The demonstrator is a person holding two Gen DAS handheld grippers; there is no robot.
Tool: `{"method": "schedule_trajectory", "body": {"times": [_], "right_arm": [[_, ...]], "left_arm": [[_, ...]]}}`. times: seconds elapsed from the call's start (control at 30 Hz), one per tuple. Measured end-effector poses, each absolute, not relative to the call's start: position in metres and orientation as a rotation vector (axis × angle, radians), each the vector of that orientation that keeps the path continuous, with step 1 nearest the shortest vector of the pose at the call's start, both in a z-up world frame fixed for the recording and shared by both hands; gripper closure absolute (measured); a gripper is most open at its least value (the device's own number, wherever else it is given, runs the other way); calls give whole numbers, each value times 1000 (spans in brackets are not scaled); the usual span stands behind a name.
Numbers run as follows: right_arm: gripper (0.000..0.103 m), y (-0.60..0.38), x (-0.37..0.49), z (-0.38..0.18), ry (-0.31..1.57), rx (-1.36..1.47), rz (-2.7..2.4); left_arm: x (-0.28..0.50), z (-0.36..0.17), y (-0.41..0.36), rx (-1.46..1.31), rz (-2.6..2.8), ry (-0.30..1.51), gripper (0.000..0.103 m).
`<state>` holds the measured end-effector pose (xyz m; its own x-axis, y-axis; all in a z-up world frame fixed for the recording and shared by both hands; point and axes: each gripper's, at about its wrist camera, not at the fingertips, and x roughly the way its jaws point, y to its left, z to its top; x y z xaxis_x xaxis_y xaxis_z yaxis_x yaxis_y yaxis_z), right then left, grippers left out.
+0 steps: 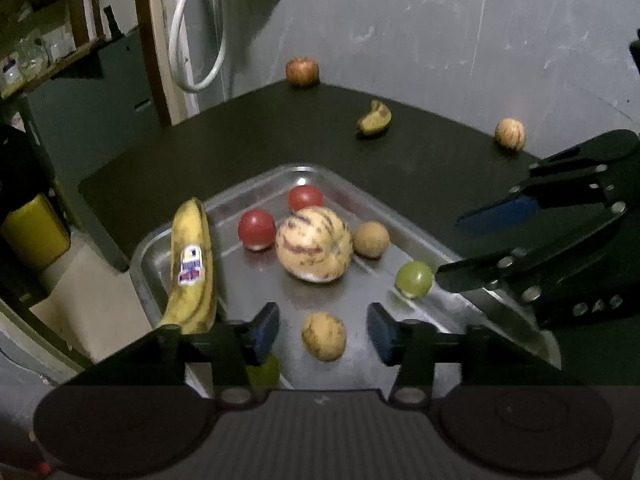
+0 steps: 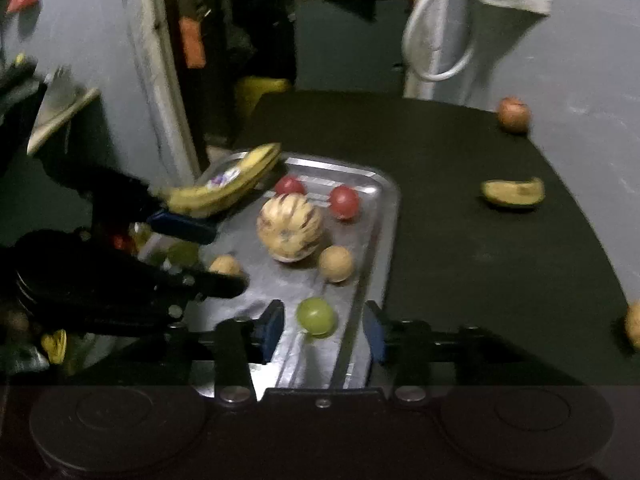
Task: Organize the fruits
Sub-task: 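Lower the tan fruit and grape into the tray and open both grippers, then move both open grippers away from the tray toward the remaining fruit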
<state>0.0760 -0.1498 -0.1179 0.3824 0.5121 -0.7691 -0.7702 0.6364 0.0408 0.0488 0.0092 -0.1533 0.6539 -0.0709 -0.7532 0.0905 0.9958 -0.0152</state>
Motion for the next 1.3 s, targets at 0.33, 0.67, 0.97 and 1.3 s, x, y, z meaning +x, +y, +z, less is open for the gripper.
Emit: {"method": "schedule_trajectory", "body": {"times": [0.33,0.67,0.97,1.3], "right_arm": [[3,-207,71,-65,786,-31,721],[1,-251,46,-38,751,231,794],[1,-292,21,-12,675,342,803],[1,-319,-2,-8,634,317,732]], "left_arm": [[44,-122,3,-15,-36,798,1],[32,-89,-17,-29,-58,752,1],[22,-64,-43,21,-103,703,1],[35,-60,-72,83,-178,695,1]]}}
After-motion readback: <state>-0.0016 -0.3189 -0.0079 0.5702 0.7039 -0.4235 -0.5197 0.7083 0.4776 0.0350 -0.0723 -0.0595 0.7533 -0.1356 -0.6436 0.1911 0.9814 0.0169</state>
